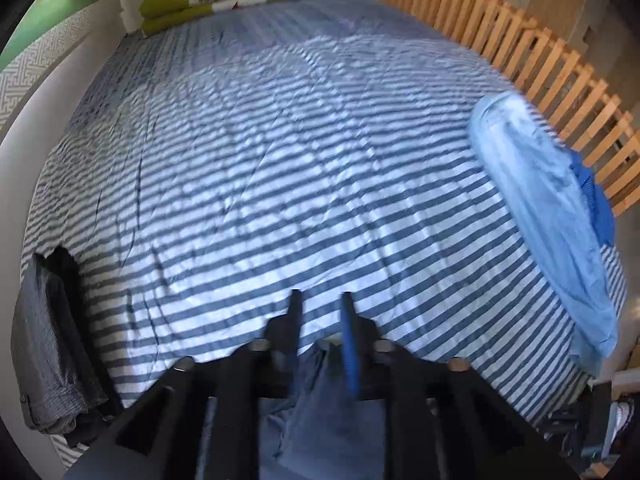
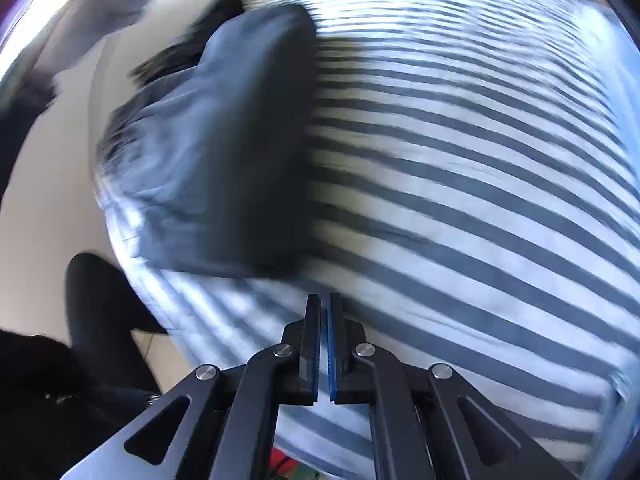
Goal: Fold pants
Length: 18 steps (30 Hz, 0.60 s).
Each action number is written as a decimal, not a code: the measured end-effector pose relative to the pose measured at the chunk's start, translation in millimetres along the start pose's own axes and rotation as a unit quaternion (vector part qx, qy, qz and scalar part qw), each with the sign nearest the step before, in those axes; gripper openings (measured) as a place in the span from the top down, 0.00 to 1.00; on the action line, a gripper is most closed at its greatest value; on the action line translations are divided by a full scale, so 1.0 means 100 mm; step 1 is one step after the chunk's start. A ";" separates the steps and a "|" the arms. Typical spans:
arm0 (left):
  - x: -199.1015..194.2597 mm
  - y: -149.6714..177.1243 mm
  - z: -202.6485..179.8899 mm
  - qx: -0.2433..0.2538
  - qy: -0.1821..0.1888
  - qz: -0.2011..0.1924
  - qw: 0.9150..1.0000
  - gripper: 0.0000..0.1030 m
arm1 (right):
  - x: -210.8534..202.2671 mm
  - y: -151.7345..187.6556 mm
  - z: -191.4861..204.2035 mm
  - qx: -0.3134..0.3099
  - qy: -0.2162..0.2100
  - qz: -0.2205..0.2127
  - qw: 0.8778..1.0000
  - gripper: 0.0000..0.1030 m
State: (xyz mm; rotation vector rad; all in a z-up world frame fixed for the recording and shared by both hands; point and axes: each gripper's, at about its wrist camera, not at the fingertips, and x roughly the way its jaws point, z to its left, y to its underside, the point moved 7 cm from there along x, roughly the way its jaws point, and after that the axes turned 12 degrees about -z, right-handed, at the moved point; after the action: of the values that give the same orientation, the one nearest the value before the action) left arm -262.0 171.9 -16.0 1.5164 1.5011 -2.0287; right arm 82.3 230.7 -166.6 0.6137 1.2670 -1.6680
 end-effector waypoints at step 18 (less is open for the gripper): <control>-0.09 2.07 0.17 -0.065 0.013 0.101 0.993 0.50 | -0.14 -0.65 0.13 0.000 0.029 -0.069 0.997 0.92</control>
State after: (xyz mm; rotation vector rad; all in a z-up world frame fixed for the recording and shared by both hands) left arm -133.0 58.8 -132.7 1.5780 1.3969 -1.7707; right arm 33.0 226.8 -120.2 0.5900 1.3789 -1.7744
